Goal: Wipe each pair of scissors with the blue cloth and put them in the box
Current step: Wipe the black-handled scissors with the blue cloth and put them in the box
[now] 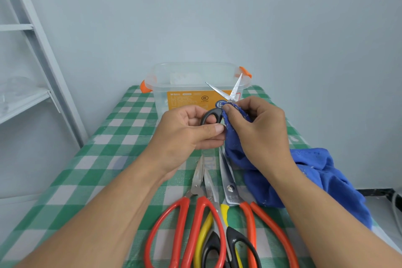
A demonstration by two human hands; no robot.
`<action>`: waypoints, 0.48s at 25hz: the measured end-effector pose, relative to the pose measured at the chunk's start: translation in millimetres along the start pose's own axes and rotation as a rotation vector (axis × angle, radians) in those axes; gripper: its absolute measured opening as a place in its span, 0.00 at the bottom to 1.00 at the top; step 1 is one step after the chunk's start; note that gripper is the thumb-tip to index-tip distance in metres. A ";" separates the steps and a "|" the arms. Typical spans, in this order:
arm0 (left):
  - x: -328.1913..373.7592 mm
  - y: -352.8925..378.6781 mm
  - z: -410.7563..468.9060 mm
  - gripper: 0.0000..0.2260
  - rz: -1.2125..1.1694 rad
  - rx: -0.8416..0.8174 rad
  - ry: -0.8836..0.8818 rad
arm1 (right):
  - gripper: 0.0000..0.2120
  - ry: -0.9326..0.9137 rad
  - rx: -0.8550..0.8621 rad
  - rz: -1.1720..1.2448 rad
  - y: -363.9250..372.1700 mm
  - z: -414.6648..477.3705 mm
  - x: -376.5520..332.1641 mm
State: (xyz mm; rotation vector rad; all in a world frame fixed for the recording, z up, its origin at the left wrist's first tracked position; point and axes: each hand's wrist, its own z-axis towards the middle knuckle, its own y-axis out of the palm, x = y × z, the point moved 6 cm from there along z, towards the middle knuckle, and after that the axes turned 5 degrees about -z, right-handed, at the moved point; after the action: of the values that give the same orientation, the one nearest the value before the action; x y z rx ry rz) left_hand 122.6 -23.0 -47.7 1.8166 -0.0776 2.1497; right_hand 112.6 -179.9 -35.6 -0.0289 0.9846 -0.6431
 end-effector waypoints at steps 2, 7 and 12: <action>0.0 1.0 -1.5 0.06 -0.005 -0.002 -0.013 | 0.10 -0.021 0.041 -0.052 -1.6 0.3 1.1; -1.6 -1.8 -0.6 0.05 -0.075 0.042 -0.061 | 0.09 -0.030 0.095 -0.095 -5.5 0.3 1.9; 1.4 -8.4 1.5 0.05 -0.123 0.059 -0.067 | 0.07 0.001 0.217 0.089 -22.7 3.4 -0.5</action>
State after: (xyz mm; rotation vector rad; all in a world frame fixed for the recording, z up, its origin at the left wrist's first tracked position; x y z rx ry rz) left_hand 126.2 -15.1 -47.5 1.8746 0.0808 2.0275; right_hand 103.9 -199.1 -26.4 0.2056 0.9069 -0.6654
